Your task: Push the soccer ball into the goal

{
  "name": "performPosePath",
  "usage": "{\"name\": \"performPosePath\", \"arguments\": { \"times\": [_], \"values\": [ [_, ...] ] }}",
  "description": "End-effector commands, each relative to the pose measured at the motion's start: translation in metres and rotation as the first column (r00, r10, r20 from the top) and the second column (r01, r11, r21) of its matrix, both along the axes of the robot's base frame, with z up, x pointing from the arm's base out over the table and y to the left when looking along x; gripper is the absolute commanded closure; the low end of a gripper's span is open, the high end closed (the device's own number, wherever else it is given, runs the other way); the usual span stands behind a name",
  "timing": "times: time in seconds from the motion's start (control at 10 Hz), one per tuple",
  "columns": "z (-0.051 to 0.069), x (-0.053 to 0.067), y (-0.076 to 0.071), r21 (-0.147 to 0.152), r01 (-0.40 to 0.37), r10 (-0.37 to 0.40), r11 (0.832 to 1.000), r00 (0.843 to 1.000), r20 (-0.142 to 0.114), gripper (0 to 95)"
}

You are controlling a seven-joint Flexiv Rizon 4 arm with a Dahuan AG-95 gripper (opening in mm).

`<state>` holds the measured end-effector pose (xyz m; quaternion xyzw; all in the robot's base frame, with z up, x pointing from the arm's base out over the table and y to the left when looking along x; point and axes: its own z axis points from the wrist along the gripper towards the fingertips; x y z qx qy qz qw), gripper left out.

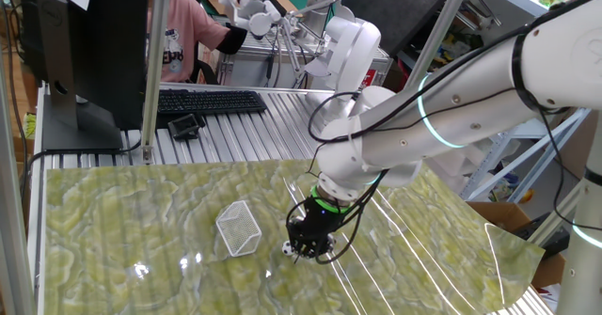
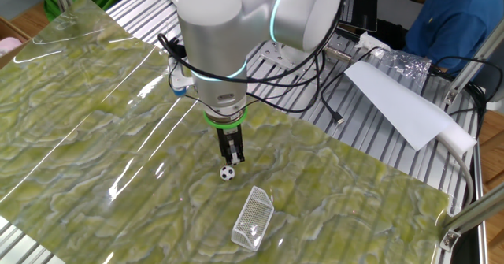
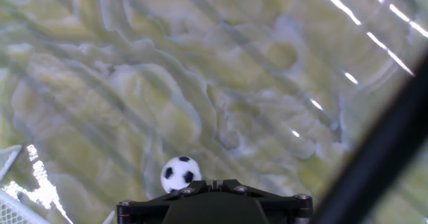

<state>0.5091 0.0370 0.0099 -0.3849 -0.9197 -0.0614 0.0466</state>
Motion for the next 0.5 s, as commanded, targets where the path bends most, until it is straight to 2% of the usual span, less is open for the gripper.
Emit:
{"name": "performPosePath", "arguments": {
  "times": [0.1, 0.3, 0.5],
  "values": [
    [0.001, 0.002, 0.003, -0.004, 0.006, -0.006, 1.0, 1.0, -0.002, 95.0],
    [0.004, 0.01, 0.016, -0.011, 0.025, -0.025, 1.0, 1.0, -0.005, 95.0],
    [0.002, 0.013, 0.019, -0.018, 0.021, -0.021, 1.0, 1.0, -0.005, 95.0]
  ]
}}
